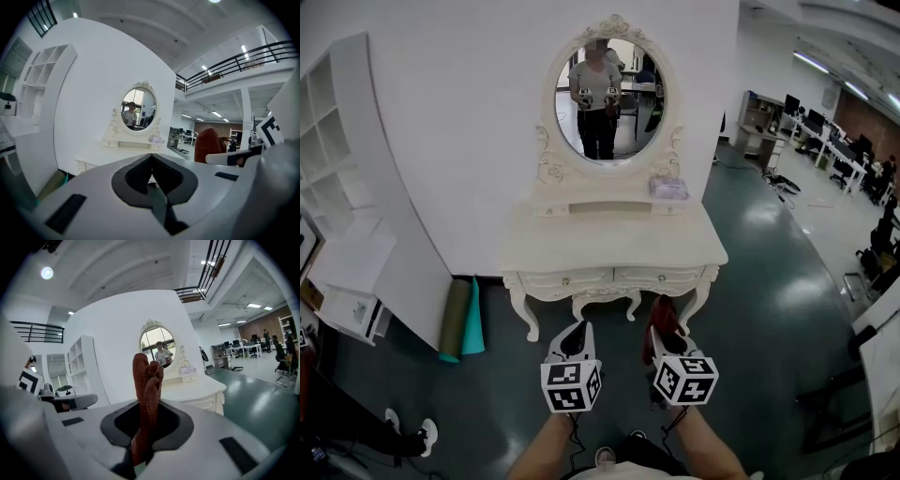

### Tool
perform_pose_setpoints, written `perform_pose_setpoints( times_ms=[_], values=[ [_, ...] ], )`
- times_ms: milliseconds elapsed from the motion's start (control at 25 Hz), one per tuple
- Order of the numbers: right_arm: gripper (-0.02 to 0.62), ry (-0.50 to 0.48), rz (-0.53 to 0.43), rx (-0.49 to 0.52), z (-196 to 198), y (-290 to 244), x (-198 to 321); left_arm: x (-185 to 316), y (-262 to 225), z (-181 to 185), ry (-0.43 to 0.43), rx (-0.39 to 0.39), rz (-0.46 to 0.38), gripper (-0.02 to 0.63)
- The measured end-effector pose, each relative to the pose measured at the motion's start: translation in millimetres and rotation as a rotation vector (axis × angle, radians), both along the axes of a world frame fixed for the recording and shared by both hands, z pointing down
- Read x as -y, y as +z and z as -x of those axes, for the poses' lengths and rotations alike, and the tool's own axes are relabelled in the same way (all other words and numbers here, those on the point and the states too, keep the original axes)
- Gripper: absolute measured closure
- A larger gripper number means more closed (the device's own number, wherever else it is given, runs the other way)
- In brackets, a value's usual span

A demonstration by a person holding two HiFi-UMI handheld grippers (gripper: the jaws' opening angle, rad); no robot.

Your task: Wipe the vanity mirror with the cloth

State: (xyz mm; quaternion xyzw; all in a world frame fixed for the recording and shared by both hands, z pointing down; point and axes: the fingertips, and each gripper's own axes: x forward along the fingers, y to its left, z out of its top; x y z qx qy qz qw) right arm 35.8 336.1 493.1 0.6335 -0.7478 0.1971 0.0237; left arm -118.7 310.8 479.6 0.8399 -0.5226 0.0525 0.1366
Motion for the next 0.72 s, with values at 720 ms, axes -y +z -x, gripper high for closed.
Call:
perform_pose_setpoints(
  times_ms=[720],
  values=[
    [0.535, -0.024, -0.019, 0.037, -42.7, -3.5, 157.0, 149.1, -5.8, -34.0, -0.06, 0.014, -0.014, 0.595]
  ],
)
